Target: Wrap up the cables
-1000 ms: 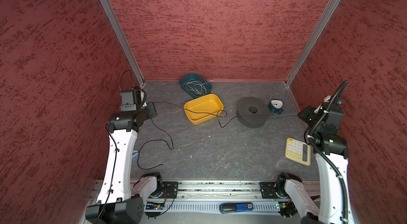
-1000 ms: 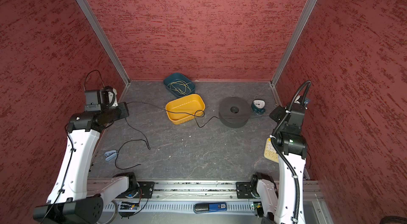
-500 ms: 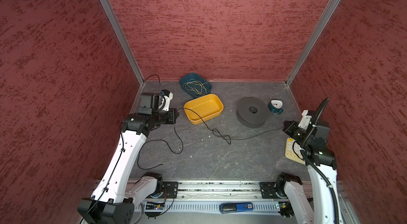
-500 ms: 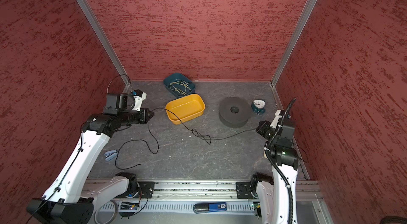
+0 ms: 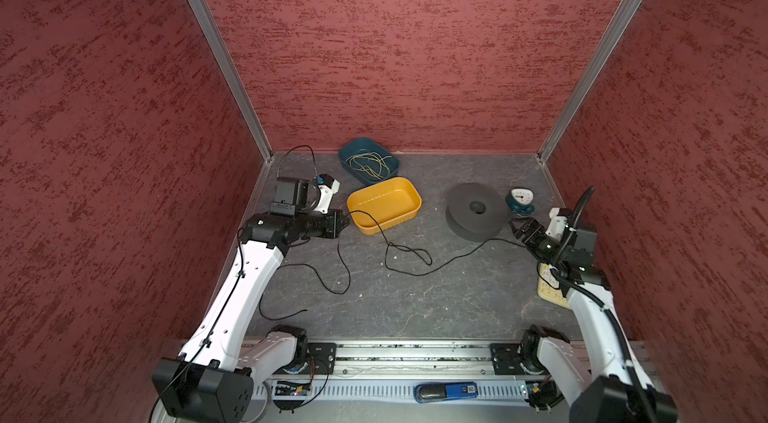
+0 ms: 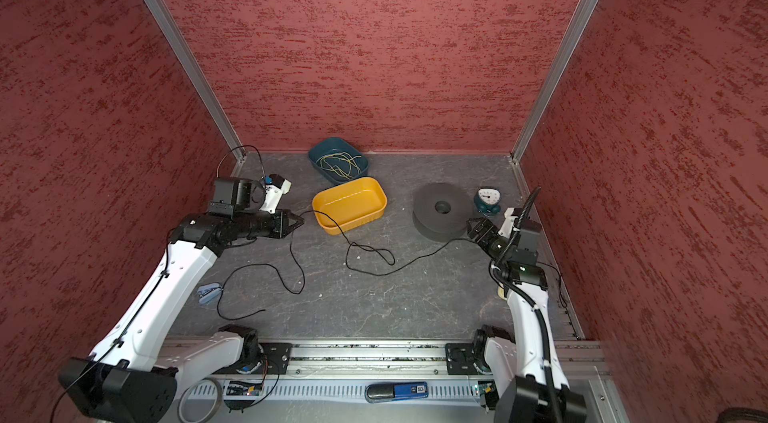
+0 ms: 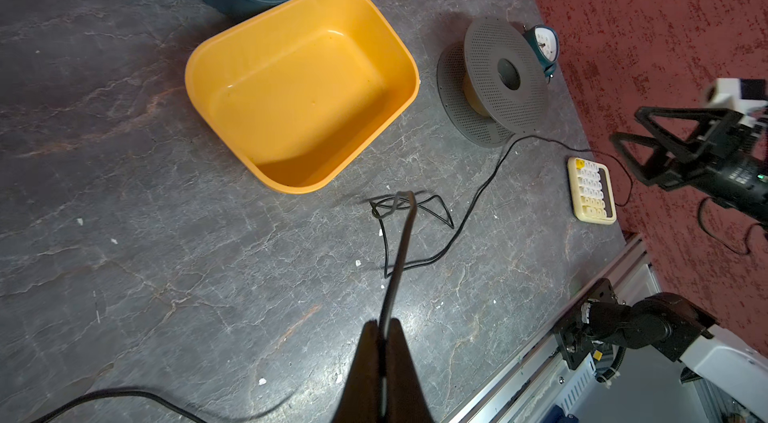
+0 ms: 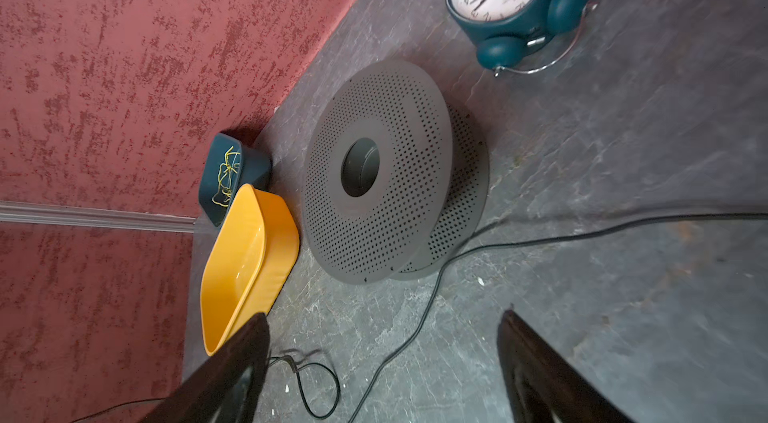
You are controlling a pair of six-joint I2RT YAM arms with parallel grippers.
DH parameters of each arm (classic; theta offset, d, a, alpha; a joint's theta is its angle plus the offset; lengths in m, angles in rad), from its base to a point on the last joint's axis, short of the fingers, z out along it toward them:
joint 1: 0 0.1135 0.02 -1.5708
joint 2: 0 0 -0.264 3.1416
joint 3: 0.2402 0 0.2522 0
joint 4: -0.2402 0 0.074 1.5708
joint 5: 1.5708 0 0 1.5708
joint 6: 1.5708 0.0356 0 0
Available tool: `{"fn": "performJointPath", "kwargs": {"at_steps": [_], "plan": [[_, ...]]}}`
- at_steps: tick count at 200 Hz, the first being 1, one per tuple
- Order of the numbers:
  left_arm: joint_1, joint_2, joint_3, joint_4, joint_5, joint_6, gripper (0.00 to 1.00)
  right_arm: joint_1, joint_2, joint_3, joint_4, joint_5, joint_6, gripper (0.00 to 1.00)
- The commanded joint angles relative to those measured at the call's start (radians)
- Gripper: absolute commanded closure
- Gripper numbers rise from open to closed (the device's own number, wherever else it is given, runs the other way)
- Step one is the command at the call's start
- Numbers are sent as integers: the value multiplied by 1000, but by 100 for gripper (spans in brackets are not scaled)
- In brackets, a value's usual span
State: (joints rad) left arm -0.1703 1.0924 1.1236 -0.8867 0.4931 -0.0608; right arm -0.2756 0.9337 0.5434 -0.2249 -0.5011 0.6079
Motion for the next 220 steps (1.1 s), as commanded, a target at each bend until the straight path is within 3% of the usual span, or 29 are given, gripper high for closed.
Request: {"fn": "performJointPath", "kwargs": {"at_steps": [1,67,128,220], "plan": [[-12,-28,-18,48,36,26,93,3,67,-28,310,-63,87,14],[-15,-32,-30,64,41,22,93,4,357,-75,670,-73,197,23],[-17,-24,-30,71,48,17,93,4,588,-85,892,-73,242,26],[-20,-29,-39,83,62,14,93,12,957,-54,1467,-207,472,42]]}}
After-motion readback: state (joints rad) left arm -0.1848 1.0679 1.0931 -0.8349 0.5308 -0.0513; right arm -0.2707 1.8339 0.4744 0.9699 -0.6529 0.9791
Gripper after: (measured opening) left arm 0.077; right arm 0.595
